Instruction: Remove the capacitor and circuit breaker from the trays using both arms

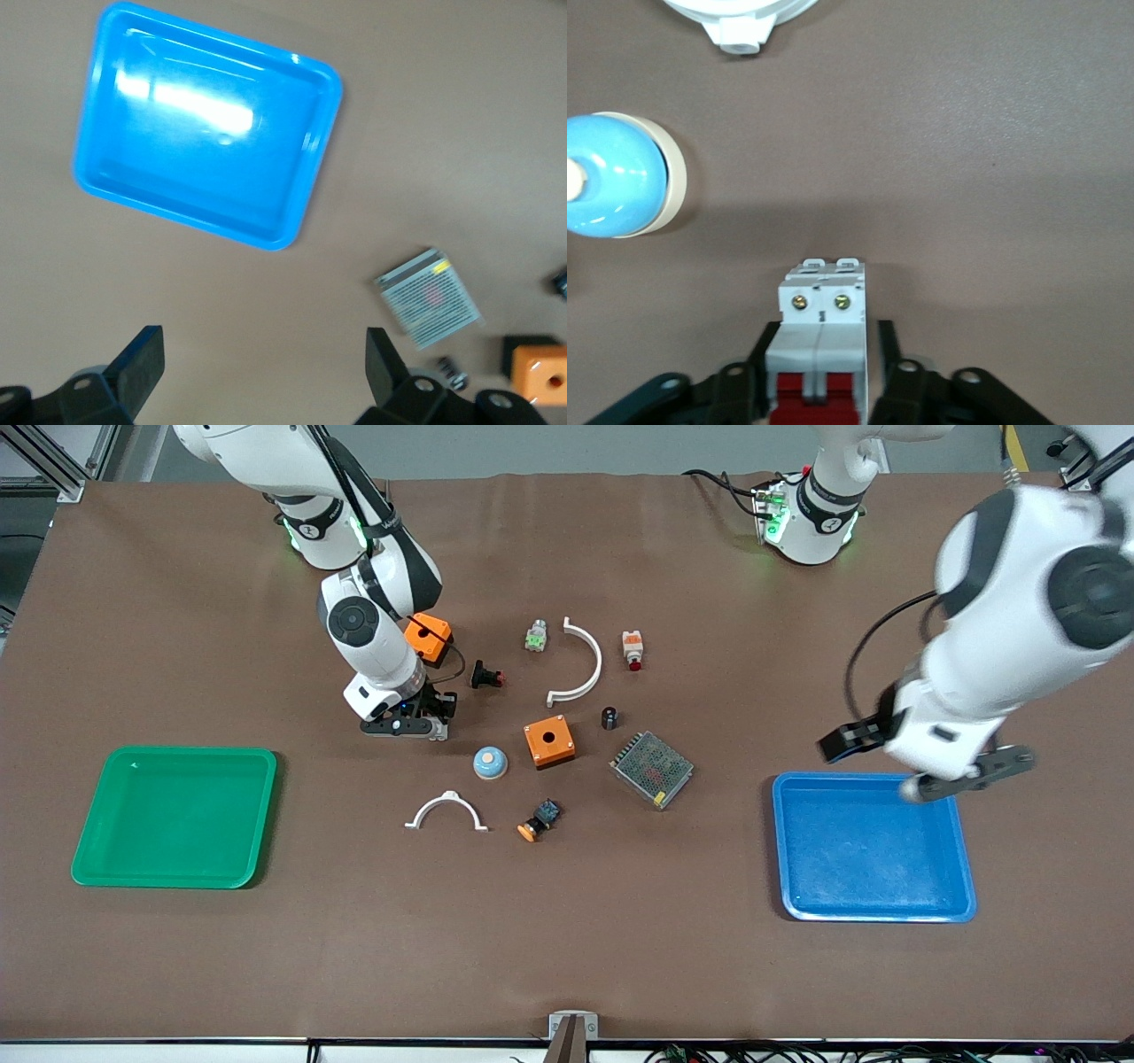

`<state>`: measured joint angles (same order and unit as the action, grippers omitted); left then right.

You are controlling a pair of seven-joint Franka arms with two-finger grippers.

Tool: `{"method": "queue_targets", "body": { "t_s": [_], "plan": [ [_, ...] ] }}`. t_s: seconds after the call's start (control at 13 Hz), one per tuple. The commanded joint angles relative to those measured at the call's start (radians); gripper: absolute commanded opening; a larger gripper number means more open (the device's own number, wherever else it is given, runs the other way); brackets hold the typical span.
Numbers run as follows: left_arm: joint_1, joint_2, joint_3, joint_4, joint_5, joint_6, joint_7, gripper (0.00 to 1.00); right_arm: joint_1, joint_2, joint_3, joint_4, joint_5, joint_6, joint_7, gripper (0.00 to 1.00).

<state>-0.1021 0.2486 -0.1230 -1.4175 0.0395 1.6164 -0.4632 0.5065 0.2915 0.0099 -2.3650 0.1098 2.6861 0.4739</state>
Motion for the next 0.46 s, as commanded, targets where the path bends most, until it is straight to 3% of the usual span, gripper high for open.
{"method": "queue_targets", "body": {
  "t_s": [0.0, 0.23, 0.38],
  "plan": [
    [0.077, -0.092, -0.010, -0.014, 0.014, -0.064, 0.154, 1.00, 0.003, -0.015, -0.018, 0.024, 0.005, -0.041, 0.000, 1.00],
    [0.154, -0.173, -0.007, -0.027, 0.013, -0.119, 0.365, 1.00, -0.037, -0.020, -0.031, 0.162, 0.001, -0.272, -0.055, 1.00],
    [0.135, -0.224, 0.053, -0.058, 0.014, -0.124, 0.400, 1.00, -0.080, -0.028, -0.037, 0.278, -0.025, -0.455, -0.099, 1.00]
  ]
}}
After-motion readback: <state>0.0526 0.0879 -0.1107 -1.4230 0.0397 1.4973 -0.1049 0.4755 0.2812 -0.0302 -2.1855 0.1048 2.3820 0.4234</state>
